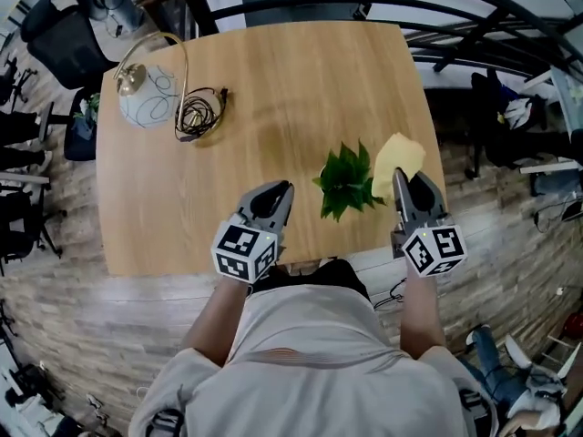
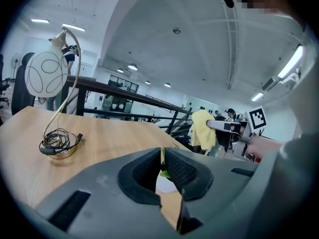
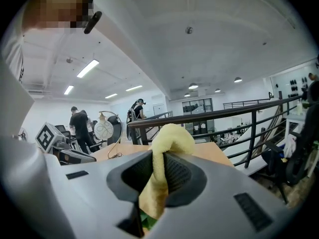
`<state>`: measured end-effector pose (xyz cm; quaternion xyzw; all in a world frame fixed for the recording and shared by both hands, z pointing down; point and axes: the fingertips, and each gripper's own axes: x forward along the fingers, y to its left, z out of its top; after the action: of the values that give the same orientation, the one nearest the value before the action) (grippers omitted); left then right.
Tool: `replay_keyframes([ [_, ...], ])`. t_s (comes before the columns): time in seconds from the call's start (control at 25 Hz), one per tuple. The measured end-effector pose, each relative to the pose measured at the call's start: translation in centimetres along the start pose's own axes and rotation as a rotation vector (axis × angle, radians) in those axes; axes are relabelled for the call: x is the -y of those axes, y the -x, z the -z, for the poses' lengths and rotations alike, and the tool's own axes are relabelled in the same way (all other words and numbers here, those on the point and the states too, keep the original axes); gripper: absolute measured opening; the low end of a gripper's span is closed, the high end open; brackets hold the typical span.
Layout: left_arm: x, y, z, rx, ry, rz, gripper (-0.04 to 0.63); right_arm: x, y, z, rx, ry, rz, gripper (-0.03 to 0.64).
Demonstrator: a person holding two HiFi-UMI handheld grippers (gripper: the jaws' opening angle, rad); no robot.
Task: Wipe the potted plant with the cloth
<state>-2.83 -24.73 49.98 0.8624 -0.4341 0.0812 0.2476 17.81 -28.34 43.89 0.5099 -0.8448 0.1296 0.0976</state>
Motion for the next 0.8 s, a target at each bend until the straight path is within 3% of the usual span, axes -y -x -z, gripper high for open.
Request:
replay_keyframes([
  [0.16, 0.4, -2.2, 2.0, -0.053, 0.073, -0.030, 0.034, 1.8, -1.5, 0.4, -0.019, -0.025, -0.073, 0.107],
  [0.24, 0.9, -3.1, 3.8, -0.107, 0.143, -0.023, 0.035, 2.2, -1.7, 0.9, -0.037, -0.034, -0.113, 0.107],
  [0.4, 1.3, -5.2, 7.1, -0.193, 0.309, 0.006, 0.111, 2.5, -2.4, 2.1, -0.069, -0.044, -0.179, 0.107],
  [0.56, 1.0, -7.4, 9.9, -0.258, 0.437, 0.046, 0.114, 2.3, -2.8, 2.6, -0.080, -0.042, -0.207, 0.107],
  [0.8, 0.9, -8.9, 11.3, -0.269, 0.573, 0.094, 0.114, 2.0, -2.6, 3.6, -0.113, -0.045, -0.231, 0.107],
])
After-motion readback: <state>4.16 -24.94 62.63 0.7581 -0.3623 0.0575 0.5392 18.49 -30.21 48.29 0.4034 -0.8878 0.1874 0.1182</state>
